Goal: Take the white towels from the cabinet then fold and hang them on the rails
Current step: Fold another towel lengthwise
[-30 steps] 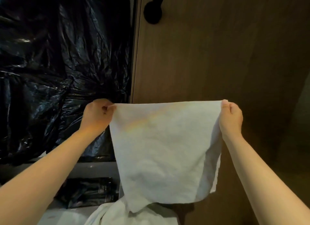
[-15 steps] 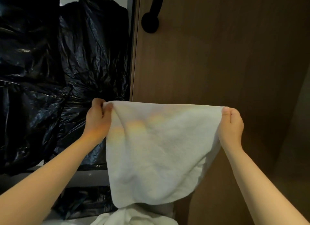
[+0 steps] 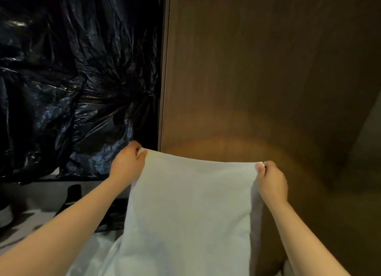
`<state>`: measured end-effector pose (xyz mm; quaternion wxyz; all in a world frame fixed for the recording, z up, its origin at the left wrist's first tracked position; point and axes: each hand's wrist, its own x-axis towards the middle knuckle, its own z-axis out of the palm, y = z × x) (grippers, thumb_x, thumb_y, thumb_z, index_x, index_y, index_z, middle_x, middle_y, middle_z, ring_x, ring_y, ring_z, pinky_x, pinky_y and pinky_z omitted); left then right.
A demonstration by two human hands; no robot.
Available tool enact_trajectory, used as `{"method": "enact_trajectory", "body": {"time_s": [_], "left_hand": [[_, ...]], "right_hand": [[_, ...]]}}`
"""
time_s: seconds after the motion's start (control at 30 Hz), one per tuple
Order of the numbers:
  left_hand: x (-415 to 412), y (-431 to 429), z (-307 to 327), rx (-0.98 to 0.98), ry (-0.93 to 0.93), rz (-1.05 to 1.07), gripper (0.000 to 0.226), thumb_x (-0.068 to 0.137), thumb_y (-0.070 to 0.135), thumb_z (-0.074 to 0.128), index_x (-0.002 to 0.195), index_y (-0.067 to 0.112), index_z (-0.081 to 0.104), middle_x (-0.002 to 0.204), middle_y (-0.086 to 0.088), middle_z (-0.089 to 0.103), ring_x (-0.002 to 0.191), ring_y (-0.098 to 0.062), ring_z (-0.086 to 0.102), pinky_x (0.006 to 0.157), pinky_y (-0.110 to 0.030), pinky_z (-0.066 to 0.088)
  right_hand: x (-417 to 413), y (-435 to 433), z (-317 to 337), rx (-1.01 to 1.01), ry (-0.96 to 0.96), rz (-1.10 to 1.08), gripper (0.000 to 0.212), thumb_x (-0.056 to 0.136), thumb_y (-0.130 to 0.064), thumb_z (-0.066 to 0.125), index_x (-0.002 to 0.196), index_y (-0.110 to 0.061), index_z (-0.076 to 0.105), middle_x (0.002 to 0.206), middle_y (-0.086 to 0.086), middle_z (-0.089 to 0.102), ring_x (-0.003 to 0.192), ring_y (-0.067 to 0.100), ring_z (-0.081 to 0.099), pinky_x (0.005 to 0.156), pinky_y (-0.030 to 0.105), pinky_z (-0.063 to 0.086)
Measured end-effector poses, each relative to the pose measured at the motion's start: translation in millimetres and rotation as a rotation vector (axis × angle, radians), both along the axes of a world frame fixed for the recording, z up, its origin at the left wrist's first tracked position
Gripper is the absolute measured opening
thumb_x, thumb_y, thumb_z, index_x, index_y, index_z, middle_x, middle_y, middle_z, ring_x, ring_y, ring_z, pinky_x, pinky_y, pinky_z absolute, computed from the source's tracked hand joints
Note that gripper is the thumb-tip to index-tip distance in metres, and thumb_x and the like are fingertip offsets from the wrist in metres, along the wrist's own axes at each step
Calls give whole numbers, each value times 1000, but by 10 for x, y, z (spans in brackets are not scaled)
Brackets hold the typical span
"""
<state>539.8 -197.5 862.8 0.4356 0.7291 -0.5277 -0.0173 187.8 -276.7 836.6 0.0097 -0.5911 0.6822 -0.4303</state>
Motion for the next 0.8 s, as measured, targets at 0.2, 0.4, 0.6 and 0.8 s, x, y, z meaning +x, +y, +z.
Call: {"method": "enact_trajectory", "body": {"time_s": [0.2,0.4,0.6,0.8], "left_hand": [[-165,151,-250,-27,120,-77,14,97,22,51,96,8,53,78,-16,59,72,-30,57,65,-37,46],[-395,444,-346,-80,327,-145,13,95,21,57,88,10,54,67,-15,62,48,-13,59,54,-25,48],[-652,839,-506,-100,585,-188,12,93,19,61,87,9,58,65,-21,60,47,-10,56,47,-17,49],[-742,1045,-629,-55,575,-226,12,89,18,66,83,10,59,66,-13,64,50,-12,62,52,-18,51]], "right_hand": [[12,244,-412,30,-102,99,29,101,-37,45,112,-13,58,90,-1,61,87,20,63,74,35,55],[162,672,-331,-9,-350,346,22,97,-34,54,83,-18,62,73,7,62,66,25,59,59,34,50],[340,1189,-399,-5,-482,383,19,95,-30,58,82,-20,68,68,1,65,65,22,61,57,31,51],[468,1414,-479,95,-535,494,12,92,-31,61,88,-25,70,68,-4,66,63,17,63,55,19,52]]}}
